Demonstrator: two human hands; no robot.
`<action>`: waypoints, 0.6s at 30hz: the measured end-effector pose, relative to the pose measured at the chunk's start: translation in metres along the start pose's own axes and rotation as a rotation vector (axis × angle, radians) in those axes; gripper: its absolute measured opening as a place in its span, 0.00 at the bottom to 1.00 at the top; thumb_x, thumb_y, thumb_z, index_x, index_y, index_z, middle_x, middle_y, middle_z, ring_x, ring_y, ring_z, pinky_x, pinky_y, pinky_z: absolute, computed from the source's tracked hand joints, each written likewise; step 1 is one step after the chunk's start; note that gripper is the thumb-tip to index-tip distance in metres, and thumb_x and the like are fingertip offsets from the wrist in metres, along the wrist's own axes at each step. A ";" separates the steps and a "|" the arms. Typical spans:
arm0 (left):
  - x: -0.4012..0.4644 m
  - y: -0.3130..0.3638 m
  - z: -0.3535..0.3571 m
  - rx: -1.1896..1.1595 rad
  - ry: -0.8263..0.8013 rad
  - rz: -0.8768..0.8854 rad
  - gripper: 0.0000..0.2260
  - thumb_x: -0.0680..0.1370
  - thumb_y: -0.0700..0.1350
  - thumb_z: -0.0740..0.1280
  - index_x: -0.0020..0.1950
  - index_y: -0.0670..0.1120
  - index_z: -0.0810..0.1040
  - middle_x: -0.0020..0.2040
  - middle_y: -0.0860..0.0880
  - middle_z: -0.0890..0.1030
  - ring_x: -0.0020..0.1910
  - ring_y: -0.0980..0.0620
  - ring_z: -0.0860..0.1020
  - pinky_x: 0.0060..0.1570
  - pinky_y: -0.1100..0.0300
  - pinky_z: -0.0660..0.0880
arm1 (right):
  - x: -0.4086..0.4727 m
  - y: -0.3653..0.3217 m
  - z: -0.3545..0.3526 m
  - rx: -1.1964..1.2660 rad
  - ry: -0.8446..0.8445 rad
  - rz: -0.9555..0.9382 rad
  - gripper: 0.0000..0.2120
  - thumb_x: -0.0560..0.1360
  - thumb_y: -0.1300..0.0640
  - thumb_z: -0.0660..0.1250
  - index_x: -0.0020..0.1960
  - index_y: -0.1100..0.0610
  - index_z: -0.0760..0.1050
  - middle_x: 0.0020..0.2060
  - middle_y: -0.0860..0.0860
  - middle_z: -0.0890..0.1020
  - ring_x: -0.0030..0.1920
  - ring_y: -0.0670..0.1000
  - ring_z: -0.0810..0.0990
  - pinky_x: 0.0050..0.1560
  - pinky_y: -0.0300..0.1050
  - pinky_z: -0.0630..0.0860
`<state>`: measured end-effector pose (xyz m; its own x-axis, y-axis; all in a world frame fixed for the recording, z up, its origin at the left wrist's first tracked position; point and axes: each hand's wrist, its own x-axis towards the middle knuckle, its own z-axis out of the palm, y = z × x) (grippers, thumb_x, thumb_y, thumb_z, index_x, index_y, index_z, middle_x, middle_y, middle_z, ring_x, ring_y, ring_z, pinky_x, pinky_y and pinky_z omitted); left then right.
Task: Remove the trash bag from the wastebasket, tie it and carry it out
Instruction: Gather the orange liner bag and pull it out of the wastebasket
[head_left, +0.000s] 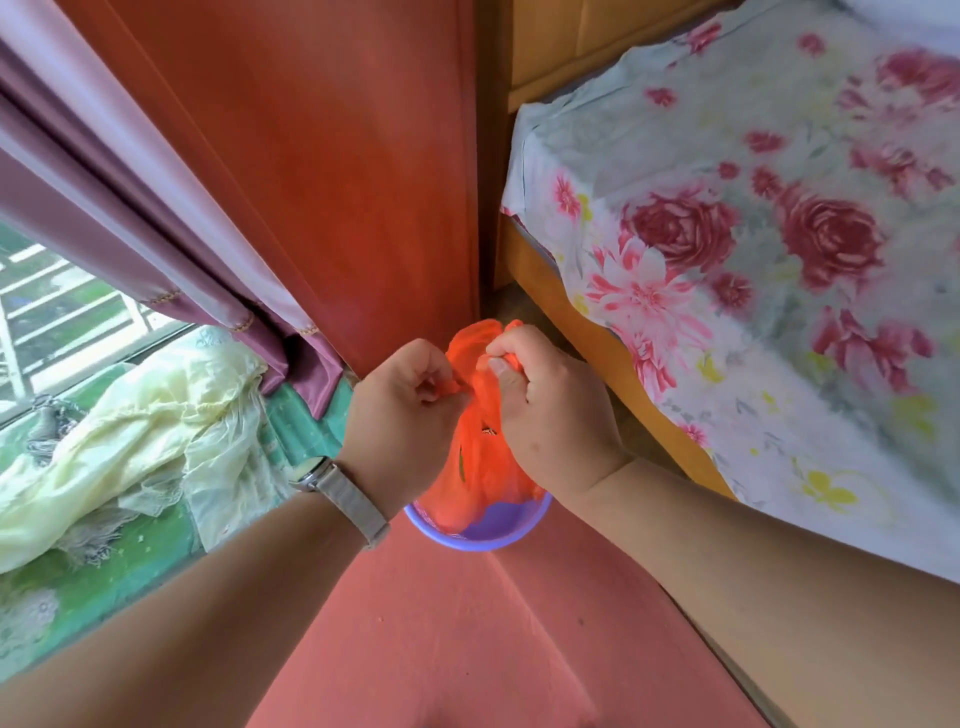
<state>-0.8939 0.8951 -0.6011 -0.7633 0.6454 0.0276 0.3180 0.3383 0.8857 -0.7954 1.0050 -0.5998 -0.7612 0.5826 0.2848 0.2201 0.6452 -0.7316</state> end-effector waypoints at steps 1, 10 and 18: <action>0.000 0.010 -0.005 0.005 0.012 -0.002 0.12 0.68 0.34 0.70 0.34 0.47 0.69 0.37 0.38 0.81 0.36 0.38 0.78 0.39 0.43 0.77 | 0.005 -0.009 -0.008 0.002 0.015 -0.004 0.05 0.77 0.58 0.61 0.49 0.56 0.76 0.41 0.52 0.84 0.41 0.58 0.80 0.37 0.50 0.75; 0.014 0.091 -0.065 0.013 0.101 -0.018 0.11 0.69 0.30 0.67 0.36 0.44 0.69 0.33 0.42 0.76 0.33 0.42 0.75 0.36 0.46 0.74 | 0.028 -0.069 -0.094 -0.073 0.058 -0.047 0.03 0.75 0.62 0.63 0.46 0.58 0.76 0.34 0.50 0.80 0.35 0.57 0.78 0.34 0.52 0.75; 0.029 0.128 -0.076 0.056 0.125 0.020 0.15 0.68 0.32 0.69 0.33 0.51 0.69 0.33 0.49 0.75 0.34 0.48 0.73 0.38 0.50 0.73 | 0.039 -0.090 -0.122 -0.068 0.138 0.039 0.05 0.75 0.64 0.65 0.46 0.56 0.77 0.33 0.50 0.81 0.32 0.51 0.75 0.34 0.49 0.69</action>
<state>-0.9174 0.9053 -0.4517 -0.8194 0.5634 0.1053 0.3618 0.3660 0.8574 -0.7705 1.0297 -0.4473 -0.6610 0.6674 0.3430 0.2920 0.6498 -0.7018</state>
